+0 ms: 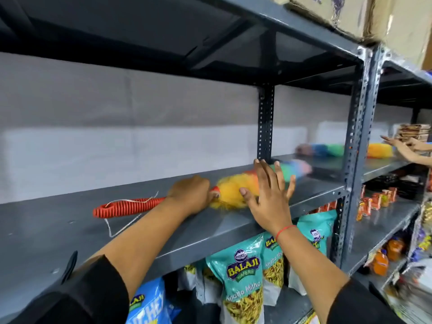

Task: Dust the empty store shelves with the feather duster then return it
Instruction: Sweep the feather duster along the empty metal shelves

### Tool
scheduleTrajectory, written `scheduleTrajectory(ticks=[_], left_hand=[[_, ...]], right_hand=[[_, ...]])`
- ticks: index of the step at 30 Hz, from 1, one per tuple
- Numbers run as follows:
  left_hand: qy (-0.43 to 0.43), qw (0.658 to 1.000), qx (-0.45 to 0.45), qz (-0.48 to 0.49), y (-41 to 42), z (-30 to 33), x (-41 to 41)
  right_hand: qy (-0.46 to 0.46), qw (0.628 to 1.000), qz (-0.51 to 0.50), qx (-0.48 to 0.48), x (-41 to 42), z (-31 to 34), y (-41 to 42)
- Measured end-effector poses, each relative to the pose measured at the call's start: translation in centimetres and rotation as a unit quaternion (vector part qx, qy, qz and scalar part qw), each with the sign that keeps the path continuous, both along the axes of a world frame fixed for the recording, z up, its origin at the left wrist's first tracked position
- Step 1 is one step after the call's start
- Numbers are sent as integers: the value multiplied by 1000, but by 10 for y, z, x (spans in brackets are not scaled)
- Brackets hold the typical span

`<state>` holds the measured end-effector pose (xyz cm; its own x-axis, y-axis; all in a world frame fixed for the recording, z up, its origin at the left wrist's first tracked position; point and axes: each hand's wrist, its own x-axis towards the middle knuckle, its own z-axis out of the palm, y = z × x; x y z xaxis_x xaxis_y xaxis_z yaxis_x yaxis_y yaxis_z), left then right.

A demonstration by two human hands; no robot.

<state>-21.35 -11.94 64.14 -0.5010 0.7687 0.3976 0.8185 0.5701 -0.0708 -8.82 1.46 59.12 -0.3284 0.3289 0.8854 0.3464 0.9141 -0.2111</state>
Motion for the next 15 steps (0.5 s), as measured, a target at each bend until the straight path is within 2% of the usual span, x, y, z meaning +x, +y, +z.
scheduleTrajectory(ticks=[6, 9, 12, 15], left_hand=[[13, 998, 14, 57, 34, 9, -10], [-21, 998, -4, 54, 49, 2, -10], [-60, 994, 14, 94, 49, 2, -16], [-43, 997, 8, 68, 57, 2, -5]], right_hand=[[14, 1000, 12, -5, 2, 3, 23], [36, 998, 45, 2, 2, 1, 27], [53, 997, 62, 10, 2, -2, 28], [79, 994, 76, 8, 2, -3, 29]])
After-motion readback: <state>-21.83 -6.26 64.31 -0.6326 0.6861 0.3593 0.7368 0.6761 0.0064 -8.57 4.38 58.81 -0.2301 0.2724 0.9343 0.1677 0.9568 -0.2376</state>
